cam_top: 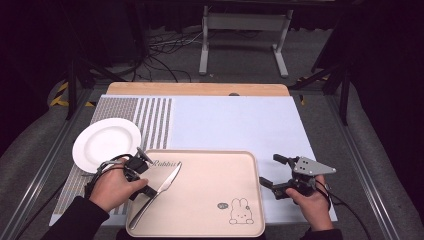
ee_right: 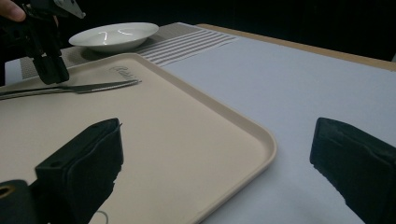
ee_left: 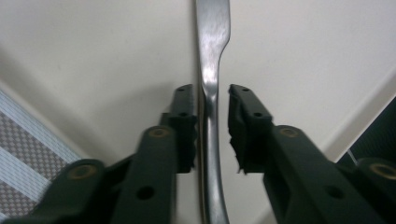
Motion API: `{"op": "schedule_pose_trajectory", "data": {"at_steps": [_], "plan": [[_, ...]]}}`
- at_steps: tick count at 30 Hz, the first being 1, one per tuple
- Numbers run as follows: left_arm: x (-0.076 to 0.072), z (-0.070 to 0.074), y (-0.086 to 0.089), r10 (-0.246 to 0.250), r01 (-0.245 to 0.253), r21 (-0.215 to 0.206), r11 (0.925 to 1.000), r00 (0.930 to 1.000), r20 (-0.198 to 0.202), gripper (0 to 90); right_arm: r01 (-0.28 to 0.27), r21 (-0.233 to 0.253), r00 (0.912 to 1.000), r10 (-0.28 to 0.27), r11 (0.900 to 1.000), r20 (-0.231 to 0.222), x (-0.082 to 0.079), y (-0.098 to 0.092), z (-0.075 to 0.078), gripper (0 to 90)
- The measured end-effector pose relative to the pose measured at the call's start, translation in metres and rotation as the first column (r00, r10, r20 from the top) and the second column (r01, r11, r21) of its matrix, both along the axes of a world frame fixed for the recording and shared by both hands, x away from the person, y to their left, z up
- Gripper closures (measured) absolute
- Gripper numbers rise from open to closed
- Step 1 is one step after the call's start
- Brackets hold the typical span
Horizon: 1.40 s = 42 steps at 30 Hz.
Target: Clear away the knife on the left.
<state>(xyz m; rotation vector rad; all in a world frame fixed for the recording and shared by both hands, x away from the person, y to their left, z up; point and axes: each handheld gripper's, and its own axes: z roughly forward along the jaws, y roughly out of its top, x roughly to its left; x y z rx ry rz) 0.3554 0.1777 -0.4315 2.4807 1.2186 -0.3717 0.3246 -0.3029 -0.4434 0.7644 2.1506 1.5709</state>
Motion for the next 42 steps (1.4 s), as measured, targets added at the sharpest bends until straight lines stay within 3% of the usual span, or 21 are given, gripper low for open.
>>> {"op": "schedule_pose_trajectory", "data": {"at_steps": [4,6,9,12,16,19,20,21,22,23,25,28,29,31,32,34,35,42], "plan": [[-0.002,0.007,-0.004,-0.022,0.023,-0.007,0.9997,0.9982,0.056,55.1,0.001,0.001,1.0000,-0.001,1.000,0.000,0.000,0.000,0.000,3.2],[-0.003,0.010,-0.007,-0.036,0.038,-0.017,0.9991,0.9942,0.102,44.1,0.001,0.001,1.0000,-0.001,1.000,0.001,0.000,0.000,0.000,3.1],[-0.003,0.014,-0.010,-0.077,0.079,-0.003,0.9969,0.9790,0.189,29.9,0.000,-0.002,1.0000,0.000,1.000,0.000,0.000,0.000,0.000,3.0],[-0.002,0.013,-0.012,-0.144,0.143,0.025,0.9894,0.9528,0.267,19.7,-0.002,-0.003,1.0000,0.002,1.000,-0.002,0.000,0.000,0.000,3.0],[-0.003,0.013,-0.014,-0.205,0.210,0.020,0.9775,0.9192,0.337,16.9,-0.002,0.000,1.0000,0.002,1.000,0.000,0.000,0.000,0.000,3.0],[-0.006,0.012,-0.019,-0.262,0.280,0.011,0.9600,0.8821,0.392,17.5,-0.003,0.000,1.0000,0.003,1.000,-0.001,0.000,0.000,0.000,3.0],[-0.006,0.011,-0.019,-0.275,0.294,0.014,0.9557,0.8746,0.399,18.5,-0.003,-0.003,1.0000,0.003,1.000,-0.001,0.000,0.000,0.000,3.0],[-0.006,0.011,-0.020,-0.304,0.319,0.033,0.9473,0.8607,0.409,19.3,-0.003,-0.003,1.0000,0.003,1.000,0.000,0.000,0.000,0.000,3.0],[-0.006,0.011,-0.020,-0.304,0.319,0.033,0.9473,0.8607,0.409,21.3,-0.003,-0.003,1.0000,0.003,1.000,0.000,0.000,0.000,0.000,3.0],[-0.006,0.010,-0.021,-0.316,0.332,0.038,0.9426,0.8480,0.426,21.3,-0.004,-0.003,1.0000,0.004,1.000,-0.001,0.000,0.000,0.000,3.0],[-0.006,0.009,-0.021,-0.335,0.361,0.027,0.9322,0.8333,0.440,30.0,-0.003,-0.003,1.0000,0.003,1.000,-0.001,0.000,0.000,0.000,3.0],[-0.006,0.006,-0.023,-0.385,0.425,0.010,0.9049,0.8082,0.446,47.7,-0.005,-0.002,1.0000,0.005,1.000,-0.001,0.000,0.000,0.000,3.0],[-0.006,0.005,-0.023,-0.398,0.439,0.015,0.8982,0.7984,0.452,54.8,-0.005,-0.003,1.0000,0.005,1.000,-0.002,0.000,0.001,0.000,3.0],[-0.006,0.003,-0.026,-0.439,0.479,0.031,0.8772,0.7737,0.457,64.2,-0.006,-0.004,1.0000,0.006,1.000,-0.003,0.000,0.001,0.000,3.0],[-0.006,0.001,-0.027,-0.443,0.490,0.023,0.8714,0.7665,0.465,72.9,-0.007,-0.004,1.0000,0.007,1.000,-0.003,0.000,0.001,-0.001,3.0],[-0.006,-0.001,-0.030,-0.456,0.502,0.025,0.8646,0.7624,0.459,86.5,-0.009,-0.004,1.0000,0.009,1.000,-0.003,0.000,0.001,0.000,3.0],[-0.006,-0.003,-0.032,-0.468,0.510,0.034,0.8593,0.7568,0.457,89.8,-0.008,-0.004,1.0000,0.008,1.000,-0.003,0.000,0.001,0.000,3.0],[-0.005,-0.010,-0.039,-0.506,0.534,0.058,0.8438,0.7541,0.419,90.0,-0.013,-0.006,0.9999,0.013,1.000,-0.004,0.000,0.001,-0.001,3.0]]}}
